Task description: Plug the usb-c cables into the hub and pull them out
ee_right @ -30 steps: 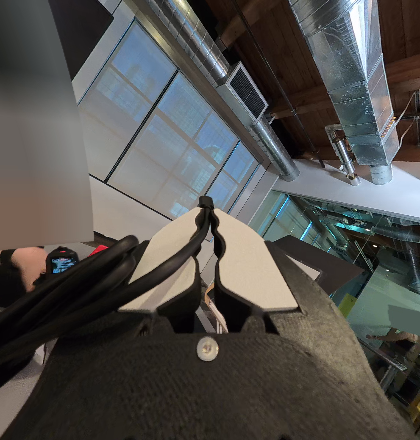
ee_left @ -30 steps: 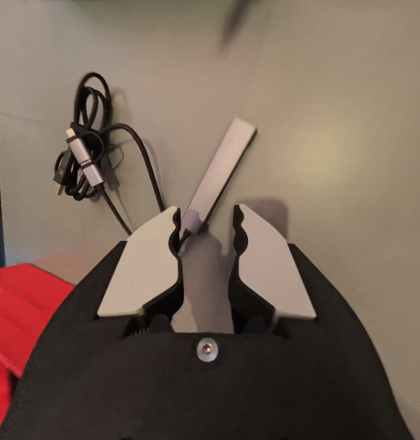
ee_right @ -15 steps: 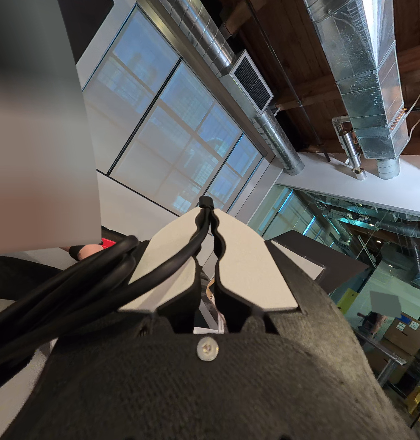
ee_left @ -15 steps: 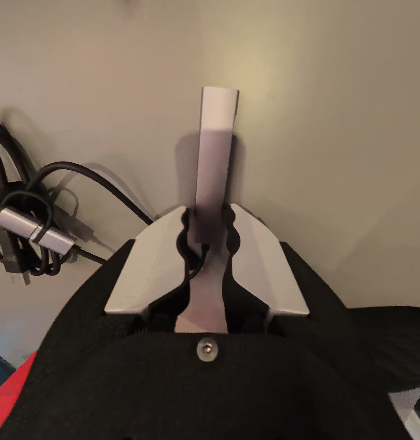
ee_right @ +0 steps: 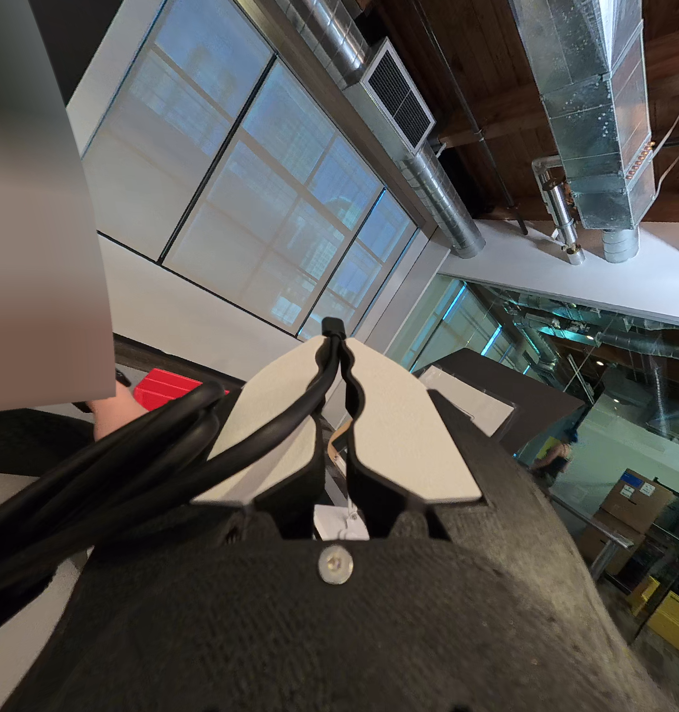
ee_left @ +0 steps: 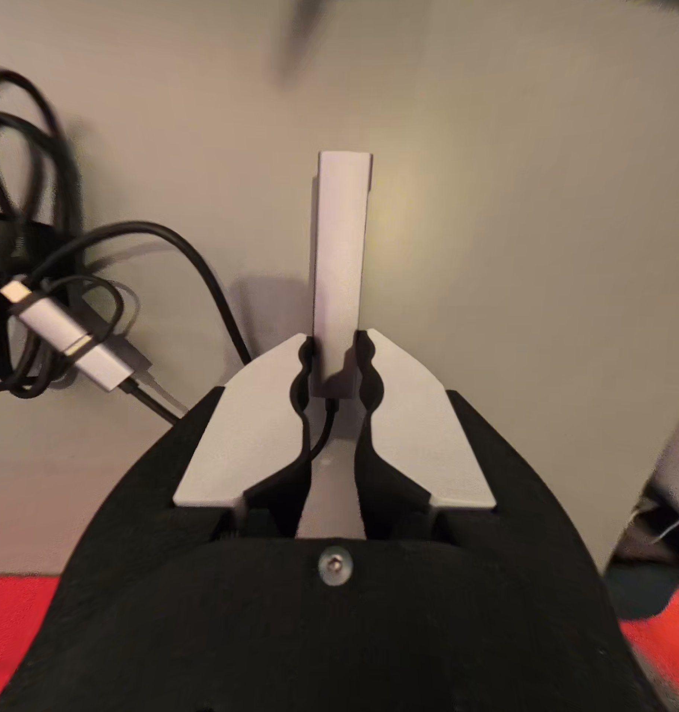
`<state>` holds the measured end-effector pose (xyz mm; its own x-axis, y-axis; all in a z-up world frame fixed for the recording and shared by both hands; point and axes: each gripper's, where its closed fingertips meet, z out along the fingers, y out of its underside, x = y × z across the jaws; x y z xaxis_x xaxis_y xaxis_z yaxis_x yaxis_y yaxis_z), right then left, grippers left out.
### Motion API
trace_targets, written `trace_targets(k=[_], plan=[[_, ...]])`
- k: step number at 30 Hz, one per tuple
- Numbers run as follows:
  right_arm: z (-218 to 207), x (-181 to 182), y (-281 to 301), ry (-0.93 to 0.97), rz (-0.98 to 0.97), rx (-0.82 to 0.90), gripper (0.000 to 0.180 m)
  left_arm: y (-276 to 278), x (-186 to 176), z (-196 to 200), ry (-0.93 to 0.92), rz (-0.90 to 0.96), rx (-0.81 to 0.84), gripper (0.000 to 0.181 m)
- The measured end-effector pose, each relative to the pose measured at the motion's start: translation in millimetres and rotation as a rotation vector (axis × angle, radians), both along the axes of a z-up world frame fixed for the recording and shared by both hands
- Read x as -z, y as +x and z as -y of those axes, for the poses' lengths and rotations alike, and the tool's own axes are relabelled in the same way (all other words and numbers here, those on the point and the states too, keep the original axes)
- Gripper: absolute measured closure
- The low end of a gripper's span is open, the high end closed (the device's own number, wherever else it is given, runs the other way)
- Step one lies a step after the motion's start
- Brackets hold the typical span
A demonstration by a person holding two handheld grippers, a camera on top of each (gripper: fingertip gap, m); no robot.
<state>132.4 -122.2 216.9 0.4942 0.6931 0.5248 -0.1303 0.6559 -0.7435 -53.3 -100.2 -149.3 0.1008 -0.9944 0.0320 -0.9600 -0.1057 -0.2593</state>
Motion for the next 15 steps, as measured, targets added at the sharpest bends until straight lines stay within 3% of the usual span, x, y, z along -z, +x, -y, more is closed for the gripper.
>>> trace_targets(k=[4, 10, 15], plan=[[-10.9, 3.1, -5.1, -0.023, 0.023, 0.046, 0.175, 30.4, -54.4, -11.7, -0.114, 0.385, -0.212, 0.159], [-28.1, 14.0, -36.5, -0.024, 0.157, 0.171, 0.174, 41.1, -157.6, -61.2, -0.221, 0.963, -0.398, 0.159], [-43.4, 26.3, -75.3, 0.050, 0.304, 0.313, 0.174, 29.1, -209.1, -96.6, -0.179, 1.180, -0.429, 0.160]])
